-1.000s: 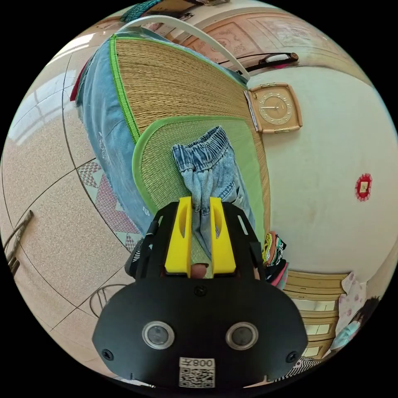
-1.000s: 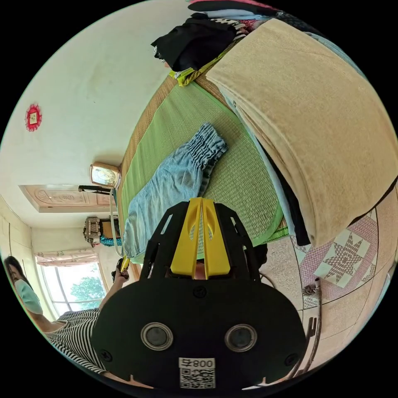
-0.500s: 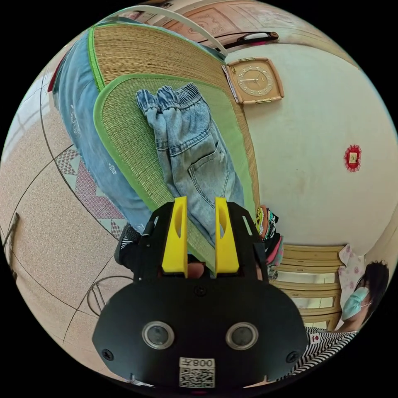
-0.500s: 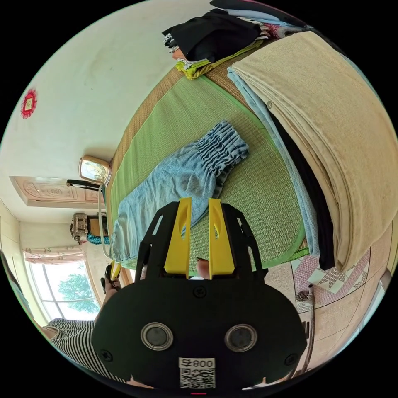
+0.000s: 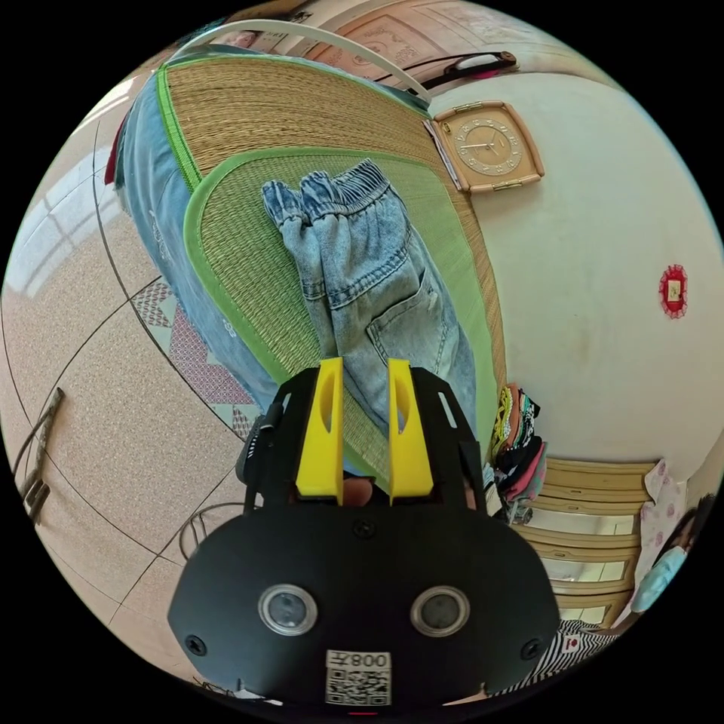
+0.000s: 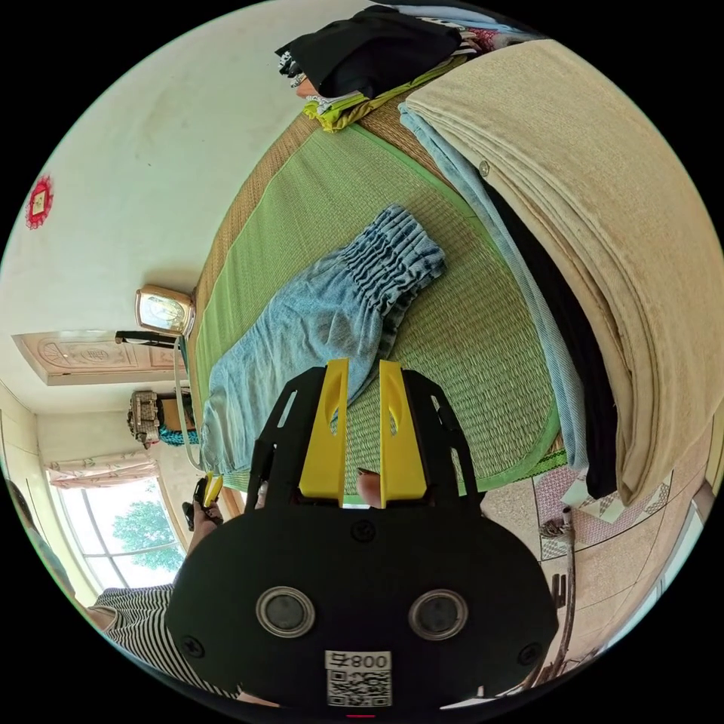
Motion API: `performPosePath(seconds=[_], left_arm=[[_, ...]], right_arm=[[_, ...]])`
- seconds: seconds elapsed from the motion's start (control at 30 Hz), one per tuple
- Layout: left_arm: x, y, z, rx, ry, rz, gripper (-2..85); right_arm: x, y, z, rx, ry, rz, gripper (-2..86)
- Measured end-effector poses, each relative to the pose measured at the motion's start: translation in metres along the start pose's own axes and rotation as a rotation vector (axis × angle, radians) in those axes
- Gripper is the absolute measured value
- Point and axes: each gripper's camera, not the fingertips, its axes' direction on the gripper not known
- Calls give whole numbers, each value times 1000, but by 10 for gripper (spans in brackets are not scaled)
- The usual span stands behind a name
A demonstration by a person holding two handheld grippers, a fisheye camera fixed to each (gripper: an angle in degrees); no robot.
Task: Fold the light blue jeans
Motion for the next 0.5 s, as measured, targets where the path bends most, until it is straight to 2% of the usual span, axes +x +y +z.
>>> performPosePath(seconds=[0.23, 0.4, 0.5], left_arm=[[-4, 17, -19, 46, -39, -31, 79], [-11, 26, -20, 29, -9, -65, 70], [-6, 32, -19, 14, -53, -57, 44]], right_arm=[[2, 14, 2, -4, -6, -4, 70], [8, 33, 9, -8, -29, 6, 69], [10, 48, 12, -6, -27, 2, 70]])
